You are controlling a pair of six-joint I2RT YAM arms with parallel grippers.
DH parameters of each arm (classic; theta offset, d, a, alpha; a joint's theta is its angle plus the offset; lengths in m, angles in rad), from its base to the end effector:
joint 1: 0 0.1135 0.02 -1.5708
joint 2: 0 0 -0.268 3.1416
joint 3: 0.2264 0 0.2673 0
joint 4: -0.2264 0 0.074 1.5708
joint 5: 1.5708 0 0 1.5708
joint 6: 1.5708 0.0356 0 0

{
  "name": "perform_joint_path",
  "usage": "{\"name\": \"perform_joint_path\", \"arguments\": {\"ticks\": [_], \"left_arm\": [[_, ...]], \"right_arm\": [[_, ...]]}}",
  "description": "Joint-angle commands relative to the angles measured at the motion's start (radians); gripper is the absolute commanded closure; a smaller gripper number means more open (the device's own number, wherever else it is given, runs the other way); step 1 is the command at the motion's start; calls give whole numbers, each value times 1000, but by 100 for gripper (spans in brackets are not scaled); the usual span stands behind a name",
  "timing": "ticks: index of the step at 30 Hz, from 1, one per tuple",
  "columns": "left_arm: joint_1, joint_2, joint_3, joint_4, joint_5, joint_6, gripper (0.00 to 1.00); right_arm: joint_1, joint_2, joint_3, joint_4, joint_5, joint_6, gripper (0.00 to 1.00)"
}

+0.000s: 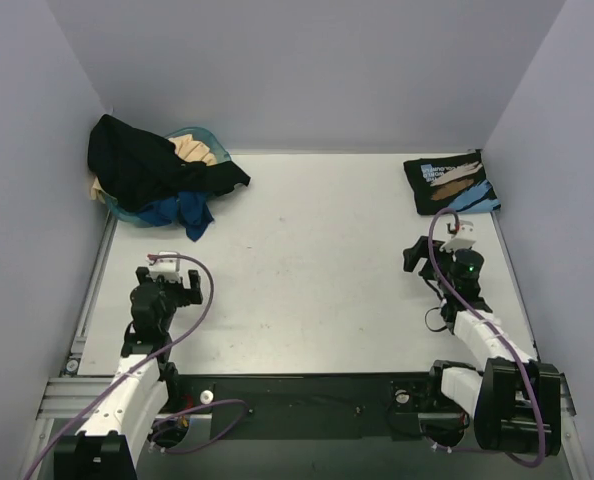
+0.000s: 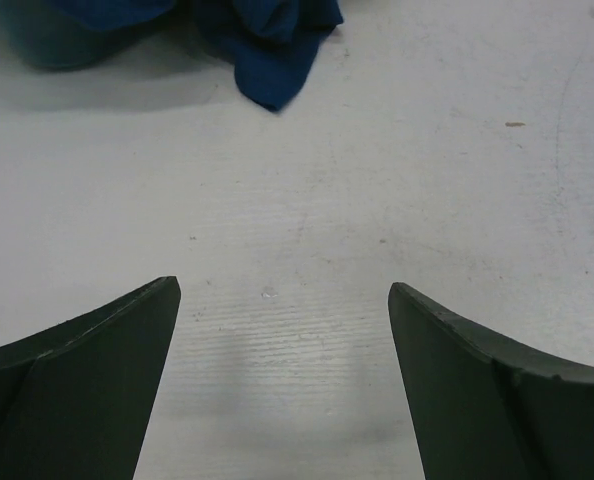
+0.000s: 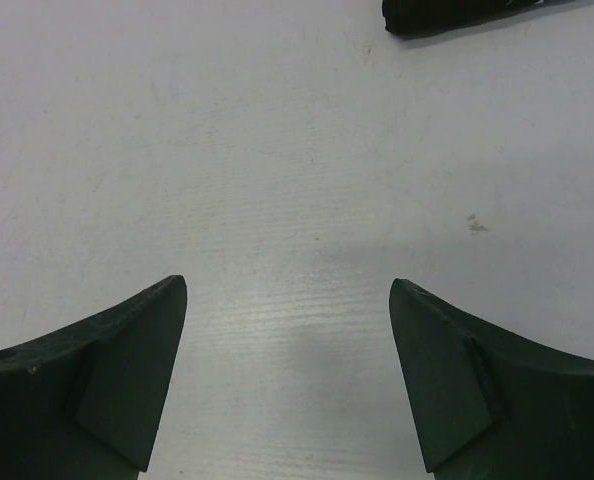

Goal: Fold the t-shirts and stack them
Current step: Grab crumpled tshirt from bin with the left arm

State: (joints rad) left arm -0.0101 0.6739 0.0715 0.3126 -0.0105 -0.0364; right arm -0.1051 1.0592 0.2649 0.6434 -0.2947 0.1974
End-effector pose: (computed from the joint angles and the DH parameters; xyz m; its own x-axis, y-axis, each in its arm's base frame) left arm 0.1642 -0.0013 0.1513 -0.2856 -0.0335 -0.9578 -0.0104 0.9994 -0.0319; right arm 0.2208 -0.0129 0.1872 -0.1829 0.2080 -0.9609 -0.1523 0.9596 0.2367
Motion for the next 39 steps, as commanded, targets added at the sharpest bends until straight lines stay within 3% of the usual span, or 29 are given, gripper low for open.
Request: {"name": "perform_joint_path", "arguments": {"ticks": [1,3,6,10,11,13,15,17,20,21,26,29,31,32,33,34,39], "left_arm": [[5,-28,75,-2,225,223,3],[6,-20,93,23,328,268,3],[6,35,192,-28,307,243,3],[35,350,609,-387,334,279,3],[35,475,757,-534,384,332,6],[33,646,1005,-730,437,407,31],[30,781,1182,-855,411,441,42],[27,883,1302,-847,323,419,42],[21,1013,1436,-718,190,353,34],[22,1050,1464,-689,187,313,27],[21,1327,1746,-883,242,190,25],[19,1366,1757,-867,219,124,25],[21,1372,1736,-810,182,125,39],[19,1377,1734,-793,172,131,63],[21,1379,1746,-797,176,135,77],[22,1383,1764,-813,179,125,100],[33,1250,1769,-762,217,108,100]], "right_arm": [[1,-33,54,-4,-17,-7,23],[1,-39,80,-27,-24,-15,23],[2,-50,126,-48,-59,-22,23],[5,-50,177,-71,-89,-20,23],[5,-45,181,-65,-95,-15,23],[8,-36,194,-44,-115,-1,23],[12,-22,220,-48,-142,7,23],[19,-8,252,-82,-167,2,23],[27,-4,277,-106,-196,-9,23],[28,-7,277,-108,-195,-10,23],[33,-19,326,-200,-187,-49,24],[38,-39,355,-266,-184,-88,24],[39,-56,350,-274,-178,-92,24],[39,-62,346,-272,-175,-90,24],[41,-76,338,-274,-161,-79,24],[41,-83,335,-274,-158,-76,24],[50,-134,320,-278,-135,-56,24]]}}
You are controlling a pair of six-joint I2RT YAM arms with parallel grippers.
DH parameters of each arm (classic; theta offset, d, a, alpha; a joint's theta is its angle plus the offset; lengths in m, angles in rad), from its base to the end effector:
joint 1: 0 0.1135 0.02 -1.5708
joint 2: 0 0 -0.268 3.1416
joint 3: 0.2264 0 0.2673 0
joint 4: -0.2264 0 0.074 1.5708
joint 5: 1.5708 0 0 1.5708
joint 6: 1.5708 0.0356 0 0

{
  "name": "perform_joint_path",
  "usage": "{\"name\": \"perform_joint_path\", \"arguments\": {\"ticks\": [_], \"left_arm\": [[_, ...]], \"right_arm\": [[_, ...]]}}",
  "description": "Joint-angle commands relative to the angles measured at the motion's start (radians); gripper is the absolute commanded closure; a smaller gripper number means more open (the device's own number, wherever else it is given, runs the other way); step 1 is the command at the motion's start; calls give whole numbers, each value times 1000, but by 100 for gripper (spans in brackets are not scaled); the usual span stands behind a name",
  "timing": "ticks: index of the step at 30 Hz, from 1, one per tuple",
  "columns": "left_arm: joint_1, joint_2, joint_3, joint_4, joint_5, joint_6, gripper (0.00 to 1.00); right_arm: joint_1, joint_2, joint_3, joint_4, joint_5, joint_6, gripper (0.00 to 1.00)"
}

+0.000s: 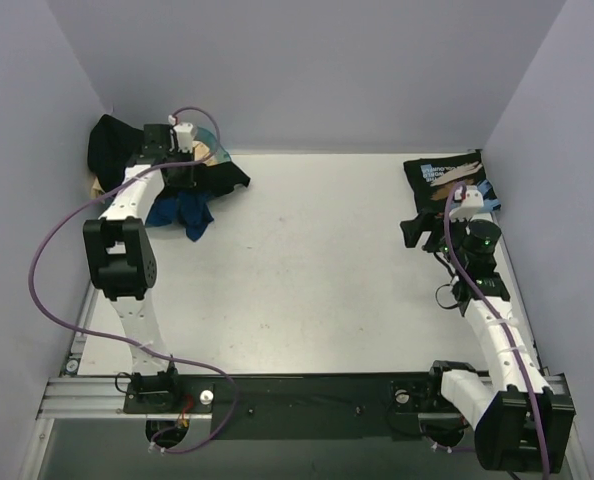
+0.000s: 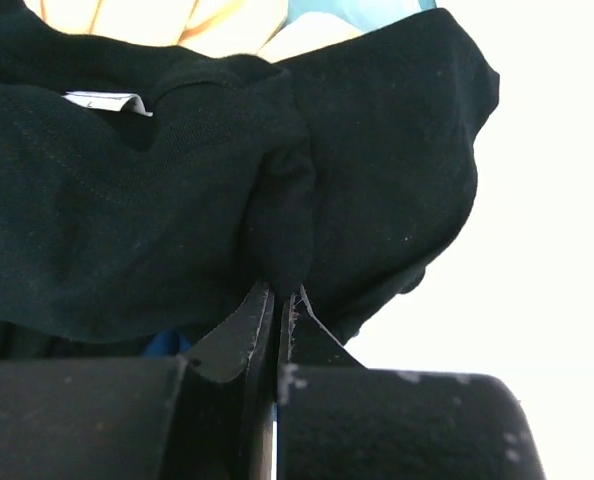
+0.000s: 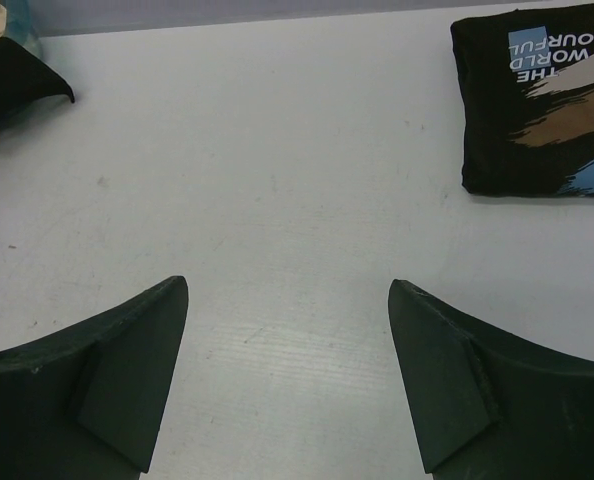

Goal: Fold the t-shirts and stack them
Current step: Grab crumpled tshirt from bin with the left arm

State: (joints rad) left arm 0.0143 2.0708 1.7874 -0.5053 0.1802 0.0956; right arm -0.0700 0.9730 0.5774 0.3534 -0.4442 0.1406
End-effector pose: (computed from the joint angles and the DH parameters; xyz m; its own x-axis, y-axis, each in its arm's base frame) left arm 0.4922 0.0007 0.2561 -0.6954 0.0840 -0.7137 0.1794 0.9820 -0.0593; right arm 0.2392 -0.0014 0.2855 -0.0928 0.1334 -0.9867 -0.3556 0.9212 0.1580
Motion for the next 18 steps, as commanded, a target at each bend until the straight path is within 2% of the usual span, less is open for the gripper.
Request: {"name": "perform_joint_path", "arguments": {"ticks": [1,5,10,13,15,18], "left_arm": [[9,-162,70,45,54,-20,100],[22,-232,223,-36,154,-10,100],[49,-258,531,-148,246,6,100],[27,-271,703,-251,450,32,100],[-55,-319,774,-303,573,90,100],[-257,-359,880,-512,663,260,100]], "right_arm": [[16,-51,10,9,15,2,24],[35,-54,41,5,1,16,24],[64,-34,93,-1,-34,22,24],[99,-33,143,-8,-68,22,24],[116,-33,185,-21,-103,30,24],[124,-23,245,-28,-177,79,24]]}}
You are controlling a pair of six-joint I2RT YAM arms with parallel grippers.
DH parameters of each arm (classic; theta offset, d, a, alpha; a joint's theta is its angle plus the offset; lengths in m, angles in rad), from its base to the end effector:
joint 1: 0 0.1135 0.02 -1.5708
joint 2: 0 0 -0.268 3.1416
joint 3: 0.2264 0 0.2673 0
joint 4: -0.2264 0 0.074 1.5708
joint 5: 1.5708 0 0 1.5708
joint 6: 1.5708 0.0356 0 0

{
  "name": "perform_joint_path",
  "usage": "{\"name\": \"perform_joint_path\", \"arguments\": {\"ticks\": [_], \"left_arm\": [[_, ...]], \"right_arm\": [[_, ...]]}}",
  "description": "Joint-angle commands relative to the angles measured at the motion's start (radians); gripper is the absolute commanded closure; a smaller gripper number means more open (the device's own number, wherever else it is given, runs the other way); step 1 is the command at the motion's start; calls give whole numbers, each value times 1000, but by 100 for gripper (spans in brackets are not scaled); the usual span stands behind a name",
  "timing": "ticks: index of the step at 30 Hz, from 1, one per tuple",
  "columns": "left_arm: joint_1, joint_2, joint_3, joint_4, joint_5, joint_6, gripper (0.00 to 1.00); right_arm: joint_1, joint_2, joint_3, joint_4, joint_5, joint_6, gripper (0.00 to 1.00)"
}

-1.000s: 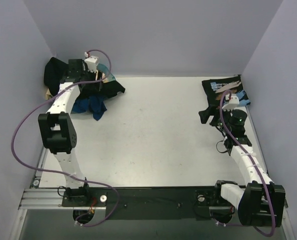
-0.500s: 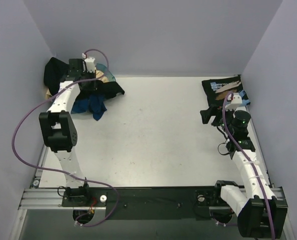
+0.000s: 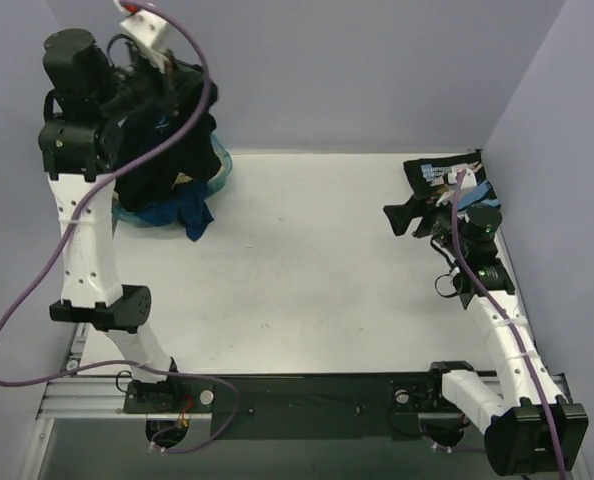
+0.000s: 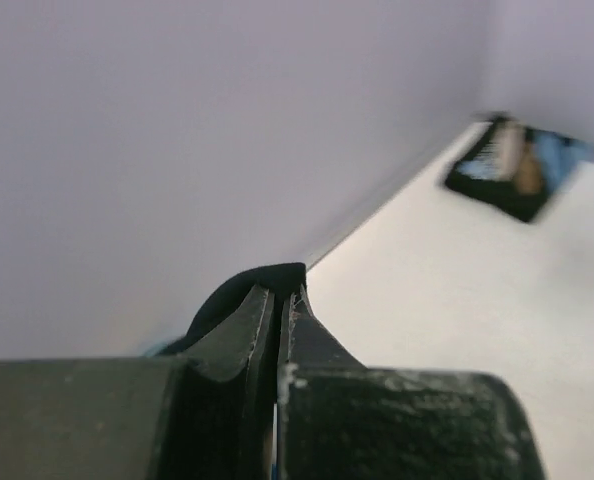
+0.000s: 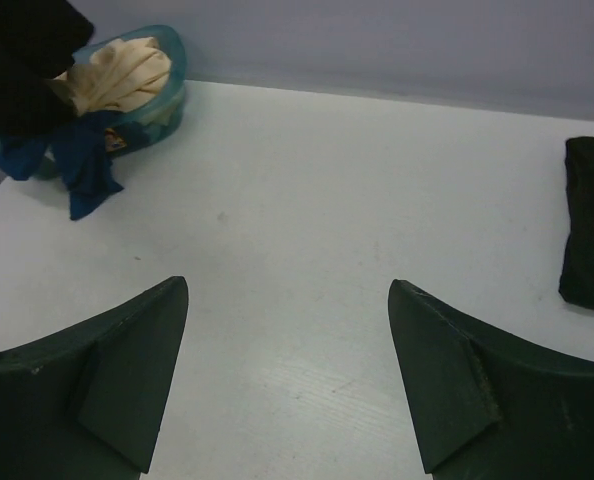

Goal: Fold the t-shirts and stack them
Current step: Grab crumpled tshirt from bin with the left arm, then move the tshirt to the center of the board

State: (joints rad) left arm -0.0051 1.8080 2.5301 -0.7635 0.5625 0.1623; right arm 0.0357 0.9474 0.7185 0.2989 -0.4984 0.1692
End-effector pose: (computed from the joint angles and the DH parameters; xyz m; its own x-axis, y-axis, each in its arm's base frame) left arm 0.3427 -0.0207 0.5869 0.0460 0.1365 -0.9896 0.5368 0.8321 0.1397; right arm 0.2351 0.0254 0.3378 -0.0166 0.1474 -0.9889 -0.5124 0.8481 0.1350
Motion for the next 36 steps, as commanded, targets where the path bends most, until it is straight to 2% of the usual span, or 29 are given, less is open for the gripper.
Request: {"name": "perform_joint_path", "arguments": {"ticks": [1,2,6,8,11,13,16,20,25,28,32,33,36], "left_arm": [[-268,-101,150,-279,296,198,100],[-310,-107,159,-304,341,175,100],[-354,-114,167,-251,434,33,100],[-383,-111,193,-258,442,32,100],[-403,-108,220,-237,490,-15,100],[-401,-110,214,-247,467,0,100],[-395,-127,94,-301,410,68,100],[-400,-164,-138,-269,332,17,100],[-455,-159,-229,-240,315,-7,100],[-495,-142,-238,-232,315,-6,100],[-498,-115,-202,-206,323,-27,100],[-496,-110,-194,-204,315,-21,100],[-496,-98,-159,-203,312,-15,100]], "right_arm": [[18,16,146,4,-161,82,24],[17,25,194,-12,-189,107,24],[18,76,330,-153,-255,142,24],[18,91,372,-216,-276,133,24],[18,93,381,-257,-292,130,24],[18,85,369,-261,-310,110,24],[18,82,364,-285,-370,82,24],[46,100,383,-344,-473,59,26],[192,125,450,-468,-474,-8,26],[283,139,447,-524,-442,-49,26],[329,125,300,-495,-297,-72,25],[373,126,241,-497,-222,-97,16],[516,116,54,-322,-42,-59,11]]}}
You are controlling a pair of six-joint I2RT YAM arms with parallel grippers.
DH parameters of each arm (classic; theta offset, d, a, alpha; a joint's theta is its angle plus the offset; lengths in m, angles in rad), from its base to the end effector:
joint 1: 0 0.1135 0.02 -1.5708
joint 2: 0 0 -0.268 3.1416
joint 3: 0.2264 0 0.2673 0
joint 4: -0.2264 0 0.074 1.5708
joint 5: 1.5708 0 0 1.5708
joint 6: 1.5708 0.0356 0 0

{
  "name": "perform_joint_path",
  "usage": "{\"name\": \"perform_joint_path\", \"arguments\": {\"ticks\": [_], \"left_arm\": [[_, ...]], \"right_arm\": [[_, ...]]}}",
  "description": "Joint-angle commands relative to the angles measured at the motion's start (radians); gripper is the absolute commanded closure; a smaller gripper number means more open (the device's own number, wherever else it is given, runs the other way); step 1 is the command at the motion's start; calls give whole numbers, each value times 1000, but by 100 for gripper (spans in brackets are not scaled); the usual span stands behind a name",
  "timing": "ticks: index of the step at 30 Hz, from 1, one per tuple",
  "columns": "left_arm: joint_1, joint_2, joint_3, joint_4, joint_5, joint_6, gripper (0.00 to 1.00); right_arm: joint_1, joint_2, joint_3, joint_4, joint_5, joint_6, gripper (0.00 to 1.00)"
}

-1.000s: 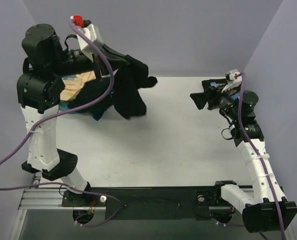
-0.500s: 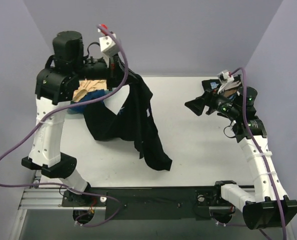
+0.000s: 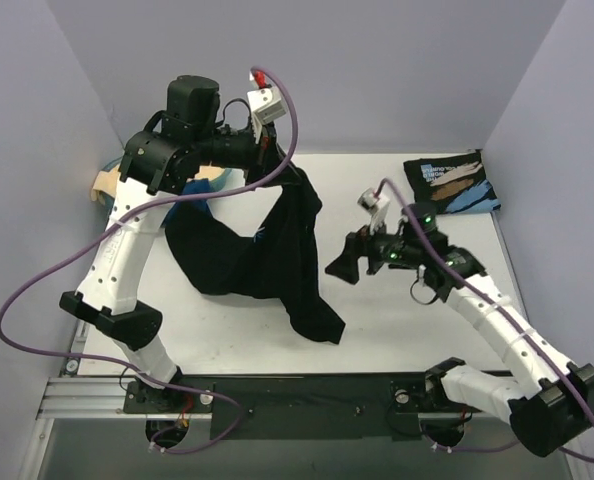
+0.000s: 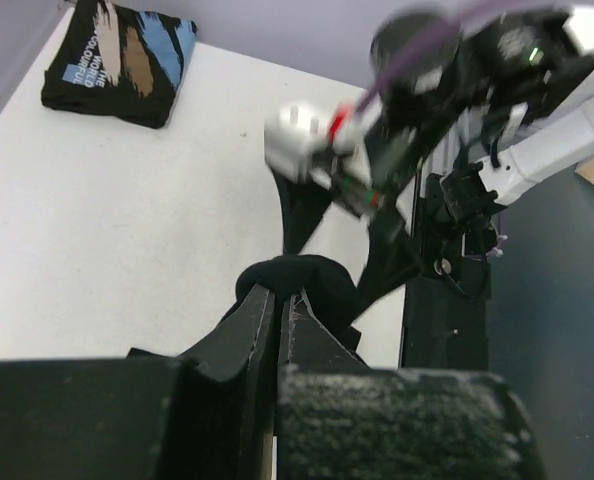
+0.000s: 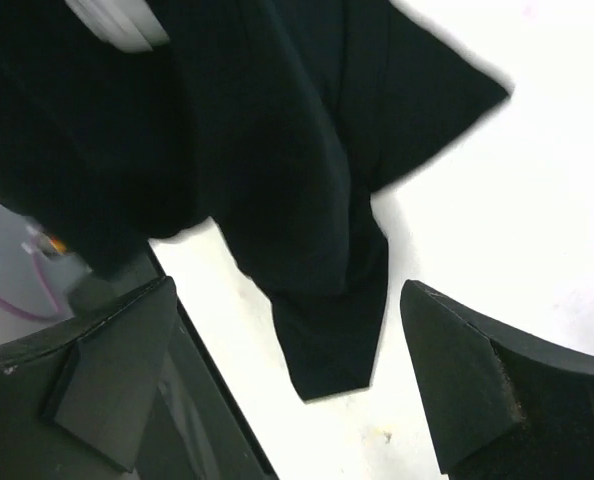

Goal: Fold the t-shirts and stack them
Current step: Move the tshirt to the center of the board

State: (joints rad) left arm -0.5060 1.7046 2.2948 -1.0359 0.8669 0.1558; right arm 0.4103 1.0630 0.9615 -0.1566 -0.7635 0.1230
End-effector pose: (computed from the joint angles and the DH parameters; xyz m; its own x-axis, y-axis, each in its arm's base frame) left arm 0.2723 -0.1819 0.5321 -0.2305 0.2425 -0.9424 0.9628 0.1974 -0.1846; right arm 0.2206 0.1228 0.3555 -0.3429 -0.0525 -0.9379 -0.8657 0.4053 0.2938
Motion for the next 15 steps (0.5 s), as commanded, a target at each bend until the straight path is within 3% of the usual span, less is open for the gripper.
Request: {"name": "perform_joint_path", "arguments": {"ticks": [1,4,9,13,15], "left_arm": [[4,7,87,69,7,-7,100],[6,13,110,66,0,-6,100],[7,17,134,74,3,-13,100],[6,13,132,79,3,-33,100],[4,15,132,82,26,-44,100]], "right_arm": [[221,-12,-225,258,298,4,9],[392,14,-329,394,548,-23,8],[401,91,-296,532,503,52,8],[377,95,-235,514,478,47,11],[335,141,-196,512,463,73,23]]}}
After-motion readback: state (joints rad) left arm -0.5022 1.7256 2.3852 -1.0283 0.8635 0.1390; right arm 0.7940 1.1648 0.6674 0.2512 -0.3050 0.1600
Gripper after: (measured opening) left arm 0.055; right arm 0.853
